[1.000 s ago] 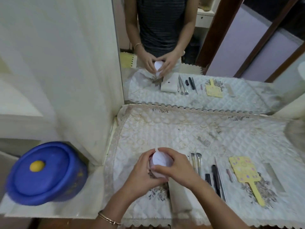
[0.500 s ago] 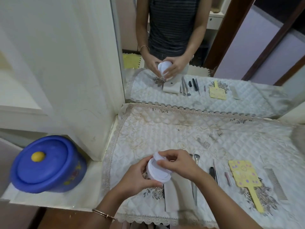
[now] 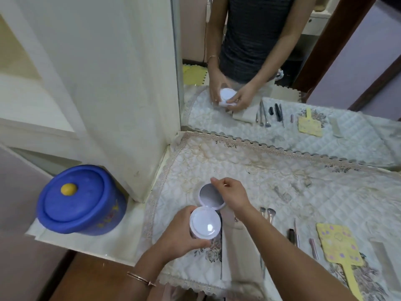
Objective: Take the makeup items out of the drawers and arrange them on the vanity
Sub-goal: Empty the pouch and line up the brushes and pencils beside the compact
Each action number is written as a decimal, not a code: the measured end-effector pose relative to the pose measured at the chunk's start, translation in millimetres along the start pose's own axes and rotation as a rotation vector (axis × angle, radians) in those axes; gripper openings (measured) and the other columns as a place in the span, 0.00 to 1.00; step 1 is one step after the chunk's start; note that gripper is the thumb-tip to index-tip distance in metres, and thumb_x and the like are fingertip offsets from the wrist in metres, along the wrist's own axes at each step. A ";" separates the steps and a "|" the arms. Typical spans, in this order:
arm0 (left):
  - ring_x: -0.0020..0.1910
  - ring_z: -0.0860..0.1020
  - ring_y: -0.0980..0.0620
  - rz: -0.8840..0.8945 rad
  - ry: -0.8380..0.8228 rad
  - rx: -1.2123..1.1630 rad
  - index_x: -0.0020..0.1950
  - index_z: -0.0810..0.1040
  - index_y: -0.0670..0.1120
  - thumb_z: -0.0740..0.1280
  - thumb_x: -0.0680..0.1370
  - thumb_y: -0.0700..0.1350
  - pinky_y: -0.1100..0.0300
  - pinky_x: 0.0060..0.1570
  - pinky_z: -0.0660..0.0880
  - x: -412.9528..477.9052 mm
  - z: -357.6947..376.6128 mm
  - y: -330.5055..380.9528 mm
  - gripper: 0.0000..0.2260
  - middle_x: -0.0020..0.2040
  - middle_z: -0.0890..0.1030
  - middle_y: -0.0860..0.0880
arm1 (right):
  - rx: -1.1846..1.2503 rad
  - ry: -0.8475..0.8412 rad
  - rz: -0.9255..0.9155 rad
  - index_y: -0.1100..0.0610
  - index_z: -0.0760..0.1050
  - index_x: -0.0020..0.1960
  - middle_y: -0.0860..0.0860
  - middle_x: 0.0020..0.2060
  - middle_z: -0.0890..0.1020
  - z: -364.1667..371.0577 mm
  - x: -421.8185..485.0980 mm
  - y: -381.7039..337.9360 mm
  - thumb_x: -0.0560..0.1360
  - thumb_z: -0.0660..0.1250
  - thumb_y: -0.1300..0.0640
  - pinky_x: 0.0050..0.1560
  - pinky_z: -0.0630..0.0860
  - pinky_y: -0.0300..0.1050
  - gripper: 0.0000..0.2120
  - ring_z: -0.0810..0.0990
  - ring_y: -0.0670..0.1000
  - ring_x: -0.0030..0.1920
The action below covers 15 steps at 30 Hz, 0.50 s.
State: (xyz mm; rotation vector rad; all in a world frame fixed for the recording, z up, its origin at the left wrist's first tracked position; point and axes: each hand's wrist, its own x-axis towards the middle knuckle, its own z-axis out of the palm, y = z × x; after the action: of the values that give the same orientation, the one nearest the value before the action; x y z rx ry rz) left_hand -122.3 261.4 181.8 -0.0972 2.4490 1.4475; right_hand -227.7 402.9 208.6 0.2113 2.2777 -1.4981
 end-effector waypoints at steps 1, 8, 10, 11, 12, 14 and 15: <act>0.52 0.72 0.60 0.011 0.052 0.082 0.55 0.68 0.55 0.78 0.59 0.54 0.64 0.49 0.72 2.3 3.0 -6.5 0.29 0.53 0.72 0.56 | -0.016 -0.035 -0.019 0.56 0.67 0.29 0.48 0.28 0.70 4.6 1.8 -2.3 0.75 0.64 0.48 0.34 0.63 0.41 0.19 0.68 0.48 0.32; 0.60 0.69 0.46 0.059 0.220 0.413 0.59 0.70 0.43 0.75 0.61 0.58 0.58 0.57 0.66 7.8 26.1 -32.0 0.33 0.56 0.73 0.46 | -0.101 -0.066 -0.080 0.59 0.75 0.59 0.52 0.52 0.78 2.9 0.8 7.0 0.78 0.60 0.56 0.53 0.69 0.41 0.13 0.75 0.50 0.53; 0.63 0.69 0.43 0.085 0.222 0.438 0.61 0.69 0.41 0.74 0.62 0.59 0.55 0.61 0.66 7.5 27.6 -34.4 0.35 0.59 0.73 0.45 | -0.124 0.130 -0.093 0.60 0.74 0.59 0.54 0.52 0.79 -11.9 -7.9 21.0 0.76 0.63 0.59 0.52 0.69 0.39 0.13 0.77 0.52 0.53; 0.65 0.67 0.43 0.078 0.210 0.437 0.64 0.67 0.41 0.74 0.63 0.60 0.53 0.64 0.65 7.4 27.2 -34.3 0.37 0.62 0.71 0.44 | -0.144 0.213 -0.076 0.60 0.74 0.59 0.54 0.51 0.79 -19.8 -14.4 31.1 0.75 0.64 0.59 0.51 0.69 0.39 0.13 0.77 0.52 0.52; 0.69 0.64 0.43 0.068 0.190 0.430 0.67 0.64 0.40 0.73 0.64 0.60 0.52 0.68 0.63 7.5 26.8 -33.5 0.40 0.67 0.68 0.43 | -0.180 0.264 -0.049 0.60 0.74 0.59 0.56 0.53 0.79 -26.5 -22.9 42.6 0.74 0.66 0.59 0.52 0.70 0.41 0.15 0.76 0.52 0.52; 0.72 0.61 0.43 0.076 0.151 0.440 0.71 0.59 0.40 0.73 0.65 0.59 0.50 0.71 0.58 8.3 26.1 -31.7 0.43 0.71 0.63 0.43 | -0.294 0.272 -0.017 0.60 0.71 0.62 0.58 0.58 0.76 -32.6 -42.6 63.4 0.71 0.69 0.55 0.59 0.69 0.47 0.21 0.73 0.55 0.57; 0.71 0.63 0.42 0.111 0.153 0.473 0.71 0.60 0.39 0.72 0.65 0.59 0.49 0.70 0.60 9.1 27.0 -32.8 0.43 0.71 0.65 0.42 | -0.372 0.256 -0.029 0.60 0.70 0.63 0.59 0.60 0.74 -32.1 -52.2 70.3 0.69 0.70 0.52 0.62 0.66 0.48 0.25 0.70 0.57 0.61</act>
State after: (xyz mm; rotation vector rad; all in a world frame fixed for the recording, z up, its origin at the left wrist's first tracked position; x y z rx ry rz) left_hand -118.4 269.5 139.3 0.0314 2.8920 0.8880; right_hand -164.4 465.9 181.6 0.2747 2.7217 -1.0817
